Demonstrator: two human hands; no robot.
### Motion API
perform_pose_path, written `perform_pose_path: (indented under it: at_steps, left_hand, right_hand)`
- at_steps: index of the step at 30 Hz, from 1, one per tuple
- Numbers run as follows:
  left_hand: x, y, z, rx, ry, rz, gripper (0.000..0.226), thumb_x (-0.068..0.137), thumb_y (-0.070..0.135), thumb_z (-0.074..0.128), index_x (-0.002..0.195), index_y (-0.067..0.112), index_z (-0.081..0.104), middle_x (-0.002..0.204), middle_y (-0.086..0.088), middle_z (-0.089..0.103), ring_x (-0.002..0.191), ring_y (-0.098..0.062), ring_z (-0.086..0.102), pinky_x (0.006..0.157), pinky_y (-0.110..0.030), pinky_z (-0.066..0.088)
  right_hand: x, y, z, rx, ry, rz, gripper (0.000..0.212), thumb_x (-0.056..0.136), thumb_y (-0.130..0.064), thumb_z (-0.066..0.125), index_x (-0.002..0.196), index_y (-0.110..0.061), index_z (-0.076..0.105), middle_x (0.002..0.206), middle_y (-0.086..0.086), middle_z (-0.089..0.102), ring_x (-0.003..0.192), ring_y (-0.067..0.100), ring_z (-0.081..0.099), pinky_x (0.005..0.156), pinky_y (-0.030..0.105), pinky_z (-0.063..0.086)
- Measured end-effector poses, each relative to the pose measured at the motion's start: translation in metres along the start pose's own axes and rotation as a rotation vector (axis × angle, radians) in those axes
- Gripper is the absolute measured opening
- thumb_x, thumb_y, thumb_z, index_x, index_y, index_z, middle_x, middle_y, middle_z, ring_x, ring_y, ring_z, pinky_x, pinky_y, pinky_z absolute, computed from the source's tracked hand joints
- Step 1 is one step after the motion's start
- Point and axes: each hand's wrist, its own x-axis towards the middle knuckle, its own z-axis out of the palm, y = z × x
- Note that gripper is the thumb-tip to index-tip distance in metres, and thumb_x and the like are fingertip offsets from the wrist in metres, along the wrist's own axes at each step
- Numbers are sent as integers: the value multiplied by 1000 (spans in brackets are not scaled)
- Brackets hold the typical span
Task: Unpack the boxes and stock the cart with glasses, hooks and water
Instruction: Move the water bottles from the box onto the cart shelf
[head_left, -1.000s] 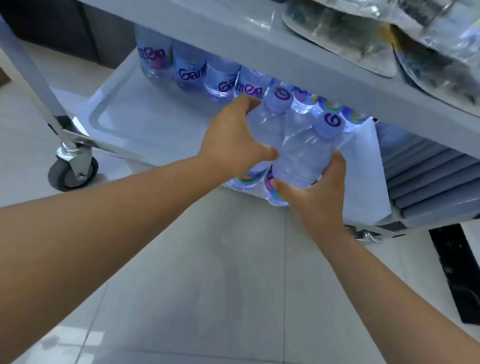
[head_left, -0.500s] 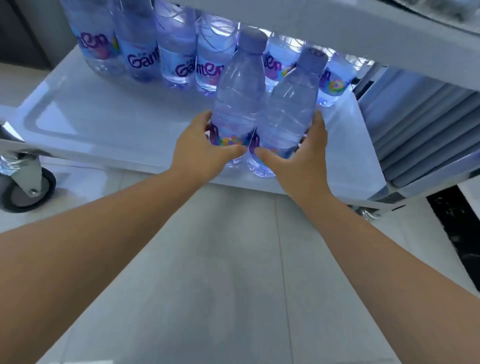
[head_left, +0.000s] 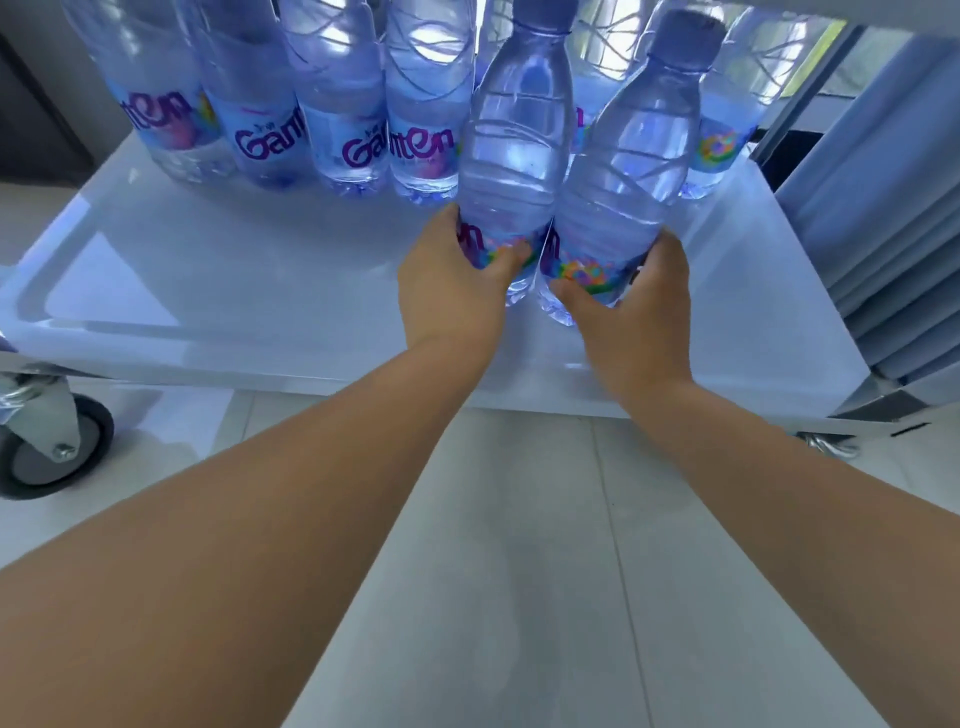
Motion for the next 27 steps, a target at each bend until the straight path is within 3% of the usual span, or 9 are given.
perform_pose_path:
  at_steps: [3,7,11,20,27]
  left_hand:
    - [22,-2,19,16,68,-27,40,78,27,73,114,15,59,103,6,64,97,-13,59,76,-19,41]
    - [49,-6,40,133,119,-118,31,80,23,68,106,8,59,103,-3,66,97,-23,61,69,-22,37]
    - [61,-12,44,179,121,-149,28,84,19,64,108,7,58,107,-4,65,99,-21,59,66,-19,31]
    - [78,-11,56,155,157,-160,31,84,19,66,110,5,57,112,-6,64,106,-23,58,75,-22,36]
    - [88,-9,61,178,178,-157,34,84,20,68,113,6,56,114,-4,63,107,-21,57,73,-18,33]
  right_hand:
    - [22,2,11,-12,8,22,68,70,-23,79,126,-5,43,118,9,51,111,24,51,91,33,44]
    - [48,5,26,-36,41,29,69,73,-23,77,129,-3,41,122,12,48,114,25,48,96,34,40]
    - [64,9,36,-65,41,39,72,75,-24,76,132,-3,37,126,14,43,116,29,47,98,39,39]
    - [82,10,45,-144,25,44,80,78,-25,74,139,0,28,135,16,37,124,31,40,103,37,33]
    - [96,10,47,-183,-22,52,81,80,-27,72,141,-1,25,138,14,34,126,29,37,100,33,32]
